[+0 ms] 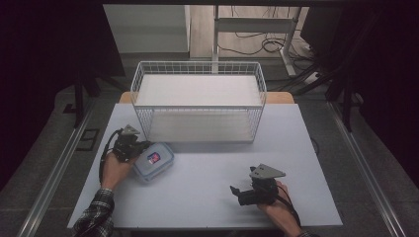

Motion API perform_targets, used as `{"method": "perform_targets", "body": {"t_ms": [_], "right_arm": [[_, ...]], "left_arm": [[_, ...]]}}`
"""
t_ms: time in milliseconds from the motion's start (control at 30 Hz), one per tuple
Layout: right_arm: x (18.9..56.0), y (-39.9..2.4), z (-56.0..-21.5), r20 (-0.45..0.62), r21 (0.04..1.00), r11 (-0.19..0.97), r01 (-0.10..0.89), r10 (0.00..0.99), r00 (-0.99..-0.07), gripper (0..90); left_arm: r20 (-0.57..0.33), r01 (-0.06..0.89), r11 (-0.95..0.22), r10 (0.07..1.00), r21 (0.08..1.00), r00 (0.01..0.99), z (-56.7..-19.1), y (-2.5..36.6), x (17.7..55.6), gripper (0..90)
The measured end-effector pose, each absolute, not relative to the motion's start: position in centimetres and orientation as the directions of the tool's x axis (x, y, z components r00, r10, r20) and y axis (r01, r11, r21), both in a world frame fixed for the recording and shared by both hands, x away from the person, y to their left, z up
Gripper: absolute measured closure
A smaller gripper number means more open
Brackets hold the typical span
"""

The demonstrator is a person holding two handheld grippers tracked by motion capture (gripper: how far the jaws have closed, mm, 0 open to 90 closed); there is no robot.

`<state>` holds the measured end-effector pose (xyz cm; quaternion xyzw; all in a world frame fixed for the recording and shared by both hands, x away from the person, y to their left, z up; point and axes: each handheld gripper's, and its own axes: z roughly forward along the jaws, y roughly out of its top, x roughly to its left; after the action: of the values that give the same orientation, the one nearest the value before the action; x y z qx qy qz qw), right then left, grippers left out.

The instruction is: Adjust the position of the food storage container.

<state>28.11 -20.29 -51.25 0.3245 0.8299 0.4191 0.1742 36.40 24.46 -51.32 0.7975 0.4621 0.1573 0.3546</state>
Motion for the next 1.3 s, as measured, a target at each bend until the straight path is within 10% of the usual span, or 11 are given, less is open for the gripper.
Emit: {"method": "perform_targets", "body": {"t_ms": [600, 1300], "right_arm": [[28.2, -20.3, -51.6, -0.028, 0.782, 0.478, 0.401, 0.669, -0.743, 0.8], [28.2, -20.1, -51.3, 0.05, 0.767, 0.465, 0.441, 0.642, -0.765, 0.8]], "left_arm": [[-0.139, 0.575, -0.416, 0.714, 0.705, 0.686, -51.0, 16.3, 32.6, 90.0], [-0.111, 0.653, -0.306, 0.849, 0.693, 0.516, -52.1, 21.5, 22.6, 89.9]]}}
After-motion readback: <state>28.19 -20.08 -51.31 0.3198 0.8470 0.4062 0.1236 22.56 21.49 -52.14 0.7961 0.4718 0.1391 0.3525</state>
